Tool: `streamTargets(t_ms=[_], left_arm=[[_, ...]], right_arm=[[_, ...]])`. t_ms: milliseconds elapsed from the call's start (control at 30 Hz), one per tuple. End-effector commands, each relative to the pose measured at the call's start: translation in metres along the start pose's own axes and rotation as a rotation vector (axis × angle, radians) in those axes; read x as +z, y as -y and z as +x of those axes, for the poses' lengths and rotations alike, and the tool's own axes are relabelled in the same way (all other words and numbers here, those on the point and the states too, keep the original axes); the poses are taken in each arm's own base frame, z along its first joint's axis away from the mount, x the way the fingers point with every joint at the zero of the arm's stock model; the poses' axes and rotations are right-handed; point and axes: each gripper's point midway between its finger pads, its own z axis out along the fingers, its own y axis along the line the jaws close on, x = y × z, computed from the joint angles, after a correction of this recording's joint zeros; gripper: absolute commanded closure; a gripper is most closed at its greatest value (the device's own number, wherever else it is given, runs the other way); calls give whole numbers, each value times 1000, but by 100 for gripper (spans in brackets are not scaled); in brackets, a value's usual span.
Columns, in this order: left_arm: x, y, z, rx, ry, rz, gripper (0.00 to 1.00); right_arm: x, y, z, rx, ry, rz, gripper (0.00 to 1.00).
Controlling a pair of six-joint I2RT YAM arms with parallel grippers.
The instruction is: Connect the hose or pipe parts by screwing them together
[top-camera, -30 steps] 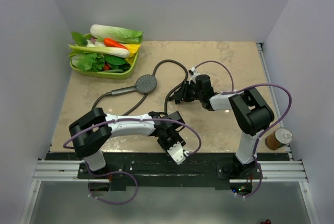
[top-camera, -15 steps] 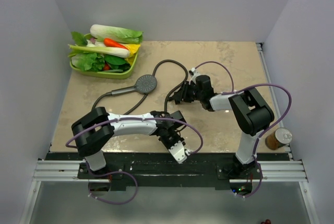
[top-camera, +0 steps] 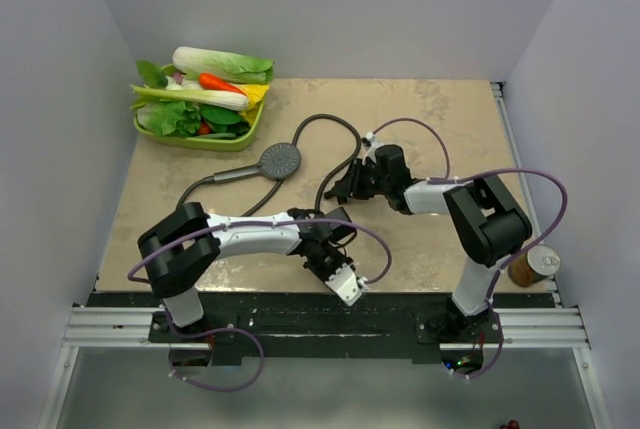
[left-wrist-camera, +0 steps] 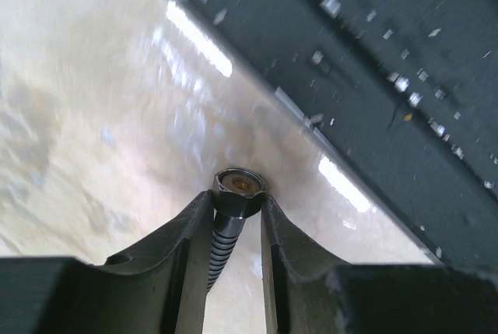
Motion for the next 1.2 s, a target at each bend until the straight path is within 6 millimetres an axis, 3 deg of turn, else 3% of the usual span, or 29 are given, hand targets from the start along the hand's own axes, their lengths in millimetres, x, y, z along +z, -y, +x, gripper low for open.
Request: streamTargets(t_ms=[0, 33, 100, 133, 200, 333, 433, 500, 733, 800, 933, 1167], left_arm=[[-27, -3, 33, -353, -1, -32, 100], [-37, -9, 37, -399, 8, -60, 100], [-69, -25, 43, -497, 46, -147, 100], [-80, -30, 43, -526, 58, -177, 100], [-109, -38, 40, -598, 110, -226, 100], [-148, -42, 38, -739, 194, -283, 100], [-179, -48, 27, -839, 336, -308, 100], [-193, -46, 13, -874, 437, -279, 100], [-222, -35, -19, -874, 644, -198, 100], [-231, -37, -28, -841, 683, -183, 100], [-242, -33, -42, -811, 740, -120, 100], [-246, -25, -49, -751, 749, -71, 100]], right_arm=[[-39, 3, 3, -58, -24, 78, 100], [-53, -9, -10, -85, 20, 60, 100], [-73, -7, -12, -118, 38, 94, 100], [-90, -20, -23, -147, 81, 82, 100], [-107, -16, -18, -170, 72, 124, 100], [-149, -40, -19, -256, 116, 84, 100], [-176, -73, -13, -351, 169, -24, 100], [-194, -113, -20, -452, 272, -141, 100], [-218, -175, -23, -682, 324, -178, 100], [-227, -186, -32, -737, 365, -157, 100], [-242, -217, -24, -929, 396, -225, 100], [-258, -245, -29, -1119, 445, -268, 100]])
